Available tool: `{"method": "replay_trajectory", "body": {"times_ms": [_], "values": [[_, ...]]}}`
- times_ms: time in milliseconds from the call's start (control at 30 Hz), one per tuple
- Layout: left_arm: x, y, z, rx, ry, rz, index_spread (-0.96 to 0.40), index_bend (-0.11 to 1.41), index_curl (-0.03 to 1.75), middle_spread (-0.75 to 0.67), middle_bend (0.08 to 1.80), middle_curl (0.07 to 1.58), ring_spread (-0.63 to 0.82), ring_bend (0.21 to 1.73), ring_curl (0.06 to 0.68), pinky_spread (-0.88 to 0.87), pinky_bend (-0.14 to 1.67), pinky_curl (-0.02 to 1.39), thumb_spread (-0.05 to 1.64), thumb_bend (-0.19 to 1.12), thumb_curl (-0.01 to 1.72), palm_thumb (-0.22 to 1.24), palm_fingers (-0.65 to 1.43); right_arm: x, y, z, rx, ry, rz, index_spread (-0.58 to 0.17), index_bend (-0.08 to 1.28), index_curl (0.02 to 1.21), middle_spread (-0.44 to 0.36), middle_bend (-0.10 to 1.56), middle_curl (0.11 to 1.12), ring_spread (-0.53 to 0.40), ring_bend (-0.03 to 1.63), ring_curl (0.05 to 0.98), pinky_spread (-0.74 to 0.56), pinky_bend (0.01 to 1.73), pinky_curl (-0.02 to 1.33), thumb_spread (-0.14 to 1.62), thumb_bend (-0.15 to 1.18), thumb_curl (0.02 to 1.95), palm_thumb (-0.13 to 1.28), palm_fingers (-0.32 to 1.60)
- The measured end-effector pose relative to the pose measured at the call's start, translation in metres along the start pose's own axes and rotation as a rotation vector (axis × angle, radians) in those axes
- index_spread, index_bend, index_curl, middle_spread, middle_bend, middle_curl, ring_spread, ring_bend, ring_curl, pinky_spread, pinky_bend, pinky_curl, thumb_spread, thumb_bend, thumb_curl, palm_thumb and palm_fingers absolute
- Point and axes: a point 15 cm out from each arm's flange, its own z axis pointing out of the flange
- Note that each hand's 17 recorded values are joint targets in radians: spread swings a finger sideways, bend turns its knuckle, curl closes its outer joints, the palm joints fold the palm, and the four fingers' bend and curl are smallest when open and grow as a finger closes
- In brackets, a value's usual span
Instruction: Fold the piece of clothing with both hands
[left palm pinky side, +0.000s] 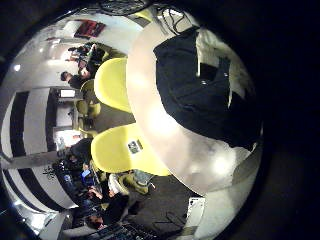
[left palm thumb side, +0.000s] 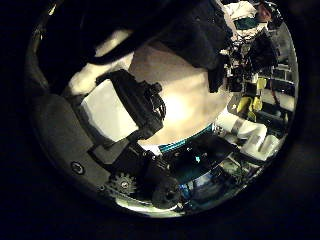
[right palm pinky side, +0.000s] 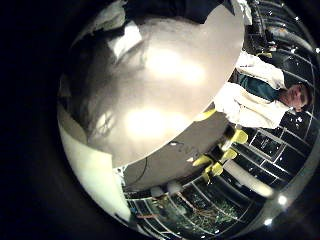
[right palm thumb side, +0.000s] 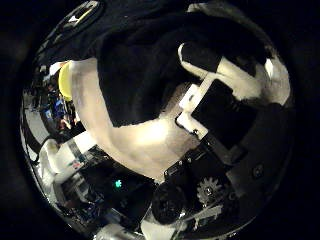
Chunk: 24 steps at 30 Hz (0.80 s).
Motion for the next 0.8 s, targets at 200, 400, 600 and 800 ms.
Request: {"method": "replay_trajectory", "body": {"times_ms": [200, 400, 600, 800], "values": [[-0.002, 0.012, 0.004, -0.030, 0.006, 0.026, -0.65, 0.42, 1.31, -0.52, 0.94, 1.06, -0.50, 1.18, 0.513, -0.73, 0.68, 0.62, 1.29, -0.01, 0.27, 0.54, 0.81, 0.010, 0.012, -0.026, 0.029, 0.005, 0.018, -0.389, 1.02, 0.78, -0.237, 1.17, 0.89, -0.274, 1.36, 0.659, -0.22, 1.34, 0.64, 1.11, 0.06, 0.55, 1.02, 1.02], [-0.002, 0.035, 0.008, -0.071, 0.047, 0.074, -0.64, 0.41, 1.32, -0.53, 0.94, 1.06, -0.50, 1.18, 0.515, -0.73, 0.65, 0.63, 1.29, -0.01, 0.27, 0.54, 0.81, 0.020, 0.040, -0.070, 0.080, 0.007, 0.025, -0.366, 1.08, 0.86, -0.224, 1.23, 0.94, -0.264, 1.41, 0.716, -0.19, 1.38, 0.73, 1.12, 0.04, 0.60, 1.03, 0.96], [-0.006, 0.054, 0.002, -0.120, 0.059, 0.100, -0.64, 0.40, 1.32, -0.53, 0.93, 1.07, -0.50, 1.18, 0.515, -0.73, 0.63, 0.64, 1.29, -0.01, 0.27, 0.54, 0.82, 0.027, 0.040, -0.118, 0.170, 0.009, 0.047, -0.348, 1.10, 0.90, -0.212, 1.27, 0.95, -0.254, 1.45, 0.752, -0.17, 1.39, 0.81, 1.13, 0.02, 0.65, 1.04, 0.93], [-0.018, 0.049, -0.022, -0.115, 0.061, 0.102, -0.64, 0.39, 1.33, -0.54, 0.93, 1.07, -0.51, 1.17, 0.515, -0.73, 0.62, 0.65, 1.29, -0.01, 0.27, 0.54, 0.82, 0.034, 0.028, -0.169, 0.249, 0.008, 0.072, -0.337, 1.11, 0.93, -0.203, 1.29, 0.96, -0.246, 1.46, 0.772, -0.16, 1.38, 0.87, 1.13, 0.00, 0.68, 1.05, 0.91]]}}
